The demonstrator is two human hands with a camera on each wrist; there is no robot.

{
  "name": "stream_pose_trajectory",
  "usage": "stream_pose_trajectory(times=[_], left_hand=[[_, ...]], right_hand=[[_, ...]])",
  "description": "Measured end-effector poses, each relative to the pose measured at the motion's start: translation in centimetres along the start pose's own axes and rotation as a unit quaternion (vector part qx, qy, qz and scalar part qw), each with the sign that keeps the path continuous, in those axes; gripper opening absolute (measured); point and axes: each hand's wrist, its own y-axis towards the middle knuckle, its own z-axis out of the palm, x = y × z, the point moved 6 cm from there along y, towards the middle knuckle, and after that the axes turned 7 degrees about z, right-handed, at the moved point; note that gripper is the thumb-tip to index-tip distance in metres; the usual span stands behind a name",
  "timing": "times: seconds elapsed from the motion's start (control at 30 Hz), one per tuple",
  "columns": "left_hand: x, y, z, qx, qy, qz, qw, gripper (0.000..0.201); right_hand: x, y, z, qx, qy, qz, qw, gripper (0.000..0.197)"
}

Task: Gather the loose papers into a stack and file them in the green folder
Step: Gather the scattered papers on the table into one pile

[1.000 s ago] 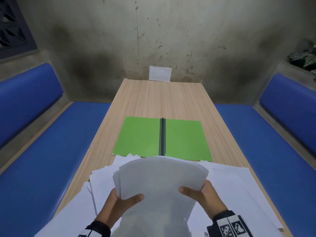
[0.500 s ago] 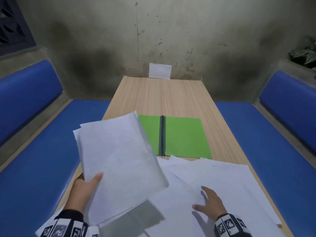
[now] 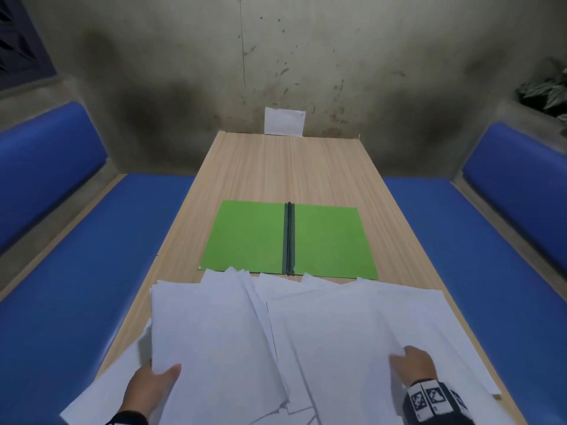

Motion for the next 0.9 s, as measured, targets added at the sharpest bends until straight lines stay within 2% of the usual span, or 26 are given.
stream_pose_trajectory(times=[0.1, 0.17, 0.37, 0.53, 0.63, 0.8, 0.9], left_hand=[[0.6, 0.4, -0.1, -0.005, 0.033, -0.025, 0.999, 0.059], [0.5, 0.3, 0.0, -0.011, 0.047, -0.038, 0.998, 0.051], [-0.3, 0.0, 1.7, 0.017, 0.039, -0.018, 0.999, 0.046], [-0.3, -0.3, 2.5, 0.035, 0.047, 0.005, 0.998, 0.043], [-0.8, -0.3, 2.0, 0.031, 0.066, 0.026, 0.997, 0.044], [-1.7, -0.4, 0.7, 0.013, 0.046, 0.056, 0.997, 0.041], [-2.0, -0.5, 0.2, 0.002, 0.043, 0.070, 0.997, 0.053]], right_hand=[[-2.1, 1.2, -0.6, -0.001, 0.003, 0.074, 0.997, 0.048], [-2.5, 1.0, -0.3, -0.008, 0.003, 0.081, 0.997, 0.050], [-2.0, -1.1, 1.7, -0.061, -0.059, 0.033, 0.996, 0.038], [-1.5, -1.4, 1.4, -0.053, -0.070, -0.004, 0.996, 0.034], [-2.9, -0.3, -1.1, -0.065, -0.041, 0.021, 0.997, 0.033], [-5.9, 0.8, -5.2, -0.112, -0.080, 0.071, 0.988, 0.026], [-7.4, 1.9, -5.9, -0.107, -0.112, 0.088, 0.984, 0.016]])
